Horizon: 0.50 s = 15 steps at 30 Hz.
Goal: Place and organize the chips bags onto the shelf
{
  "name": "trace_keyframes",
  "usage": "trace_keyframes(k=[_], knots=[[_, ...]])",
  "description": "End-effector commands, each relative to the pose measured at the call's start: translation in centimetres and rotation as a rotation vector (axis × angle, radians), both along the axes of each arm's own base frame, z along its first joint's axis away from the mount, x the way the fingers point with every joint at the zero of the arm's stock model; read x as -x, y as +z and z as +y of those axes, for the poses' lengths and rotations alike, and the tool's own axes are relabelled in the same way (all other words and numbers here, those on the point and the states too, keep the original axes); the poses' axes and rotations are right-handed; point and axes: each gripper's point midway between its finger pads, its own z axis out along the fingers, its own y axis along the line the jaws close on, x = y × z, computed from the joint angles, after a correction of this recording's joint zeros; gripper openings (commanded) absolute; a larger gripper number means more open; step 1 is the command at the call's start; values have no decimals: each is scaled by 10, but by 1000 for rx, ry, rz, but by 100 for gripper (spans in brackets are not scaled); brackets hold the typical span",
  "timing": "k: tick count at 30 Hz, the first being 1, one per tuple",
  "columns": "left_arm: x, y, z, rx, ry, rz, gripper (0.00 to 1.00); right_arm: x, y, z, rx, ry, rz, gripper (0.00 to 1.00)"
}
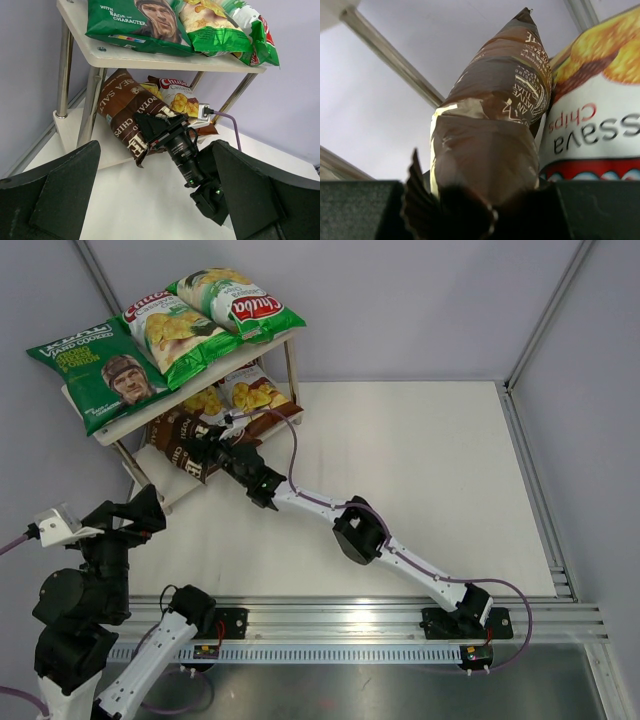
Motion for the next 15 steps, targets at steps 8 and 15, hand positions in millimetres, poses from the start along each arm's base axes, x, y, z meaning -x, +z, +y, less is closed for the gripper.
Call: trace_keyframes(k=[8,15], knots=[[-1,13,-7,-9,-36,-25,99,30,34,12,-51,7,-115,41],[-2,12,-7,-20,-35,-16,99,39,31,15,49,21,-28,60]])
